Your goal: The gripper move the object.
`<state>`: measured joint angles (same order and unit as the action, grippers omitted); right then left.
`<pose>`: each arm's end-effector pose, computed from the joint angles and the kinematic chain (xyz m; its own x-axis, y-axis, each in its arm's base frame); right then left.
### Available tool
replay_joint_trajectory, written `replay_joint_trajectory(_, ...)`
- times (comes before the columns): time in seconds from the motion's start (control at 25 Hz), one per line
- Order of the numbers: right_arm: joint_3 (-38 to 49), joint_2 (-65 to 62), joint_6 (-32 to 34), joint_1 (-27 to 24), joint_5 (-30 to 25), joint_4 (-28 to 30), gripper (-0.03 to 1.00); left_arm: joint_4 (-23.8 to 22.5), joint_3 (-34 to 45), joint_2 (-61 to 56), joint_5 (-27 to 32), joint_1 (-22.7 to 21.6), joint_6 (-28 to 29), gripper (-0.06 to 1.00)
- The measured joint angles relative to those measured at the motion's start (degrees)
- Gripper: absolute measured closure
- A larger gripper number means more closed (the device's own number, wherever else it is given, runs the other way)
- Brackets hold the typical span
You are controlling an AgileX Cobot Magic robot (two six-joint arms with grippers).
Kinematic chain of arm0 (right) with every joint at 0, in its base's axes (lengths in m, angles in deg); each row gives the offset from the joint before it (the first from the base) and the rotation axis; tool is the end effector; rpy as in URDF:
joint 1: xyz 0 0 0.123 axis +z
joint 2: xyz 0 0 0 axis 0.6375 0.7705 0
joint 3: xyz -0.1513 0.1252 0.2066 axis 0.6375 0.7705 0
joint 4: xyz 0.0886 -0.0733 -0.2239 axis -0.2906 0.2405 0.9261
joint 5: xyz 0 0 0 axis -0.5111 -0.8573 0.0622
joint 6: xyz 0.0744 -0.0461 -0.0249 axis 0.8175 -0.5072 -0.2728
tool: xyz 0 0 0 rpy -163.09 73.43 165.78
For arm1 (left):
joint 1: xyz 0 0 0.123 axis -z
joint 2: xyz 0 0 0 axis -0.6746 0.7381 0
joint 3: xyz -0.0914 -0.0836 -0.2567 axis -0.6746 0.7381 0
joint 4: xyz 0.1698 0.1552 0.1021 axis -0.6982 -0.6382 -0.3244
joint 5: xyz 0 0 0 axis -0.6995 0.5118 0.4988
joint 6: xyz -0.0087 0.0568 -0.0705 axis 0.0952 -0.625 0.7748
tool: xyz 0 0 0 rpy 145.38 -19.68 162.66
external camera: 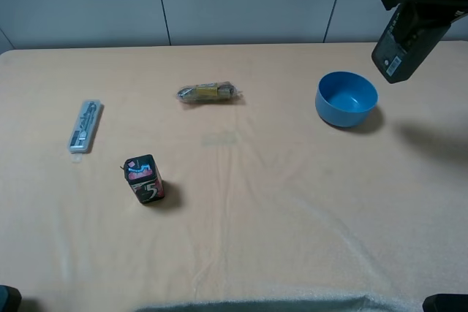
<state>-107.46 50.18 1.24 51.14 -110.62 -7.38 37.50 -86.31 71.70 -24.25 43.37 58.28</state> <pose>0.3103 0.0605 0.2970 -0.9104 -0.2055 -0.3591 -0.2064 0.9778 -0.0363 -0.0055 -0.0078 0.2750 -0.4403 0.1643 -0.8827 0.1648 0.9812 0.1005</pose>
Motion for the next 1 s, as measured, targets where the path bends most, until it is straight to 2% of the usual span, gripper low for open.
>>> replay_joint_trajectory(0.56, 0.00, 7.02, 1.12, -9.61, 7.56, 2.78, 0.67, 0.00, 0.00, 0.00, 0.00, 0.00, 0.00, -0.05)
replay_joint_trajectory(1.0, 0.00, 13.46, 1.07, -11.38, 13.13, 3.85, 0.67, 0.00, 0.00, 0.00, 0.00, 0.00, 0.00, -0.05)
